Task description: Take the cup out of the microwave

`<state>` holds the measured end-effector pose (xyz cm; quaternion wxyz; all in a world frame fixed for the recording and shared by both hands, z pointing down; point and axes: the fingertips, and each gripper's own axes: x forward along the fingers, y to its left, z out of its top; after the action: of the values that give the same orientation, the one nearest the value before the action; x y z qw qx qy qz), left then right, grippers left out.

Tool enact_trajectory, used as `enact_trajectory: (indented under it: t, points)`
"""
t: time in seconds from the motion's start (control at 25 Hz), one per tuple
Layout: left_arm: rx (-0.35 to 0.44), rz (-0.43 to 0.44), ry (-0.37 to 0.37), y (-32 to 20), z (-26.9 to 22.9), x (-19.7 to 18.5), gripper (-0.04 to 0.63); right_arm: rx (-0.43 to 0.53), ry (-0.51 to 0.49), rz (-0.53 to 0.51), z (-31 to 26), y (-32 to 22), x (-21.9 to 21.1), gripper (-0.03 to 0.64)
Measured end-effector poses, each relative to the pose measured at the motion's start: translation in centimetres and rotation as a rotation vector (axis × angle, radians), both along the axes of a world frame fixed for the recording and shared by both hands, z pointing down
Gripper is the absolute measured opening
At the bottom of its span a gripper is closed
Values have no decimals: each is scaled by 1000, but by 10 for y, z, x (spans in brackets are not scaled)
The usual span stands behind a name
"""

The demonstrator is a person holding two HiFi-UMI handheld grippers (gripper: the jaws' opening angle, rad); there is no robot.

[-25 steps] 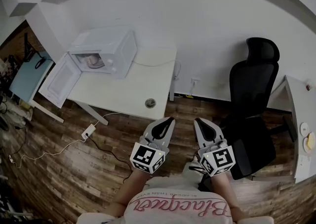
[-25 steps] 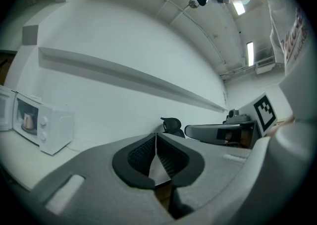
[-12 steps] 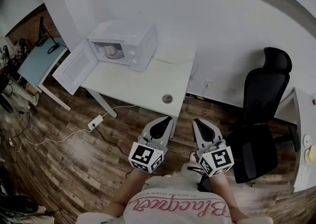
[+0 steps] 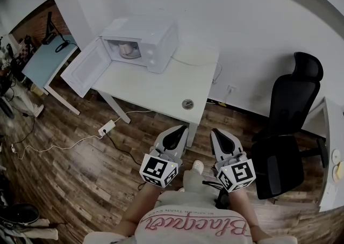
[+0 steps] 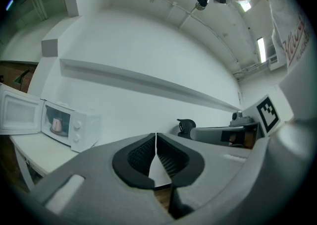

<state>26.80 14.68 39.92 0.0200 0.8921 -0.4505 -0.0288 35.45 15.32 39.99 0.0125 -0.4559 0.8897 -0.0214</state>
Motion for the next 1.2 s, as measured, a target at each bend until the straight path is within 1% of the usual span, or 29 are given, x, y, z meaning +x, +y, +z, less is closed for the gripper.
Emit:
enact_trajectory:
  t: [0.44,0.68,1.2]
  points:
    - [1,-69,17,-12,2,-31,14,-2,10,-66,2,-13,-28,18]
    - [5,-113,21,-33,1,-56,14,-1,28,-107,2,-34,-52,18]
    - [-1,-184,16,-85,-9,-102,14,-5,29,-190,-6,-94,-97,18]
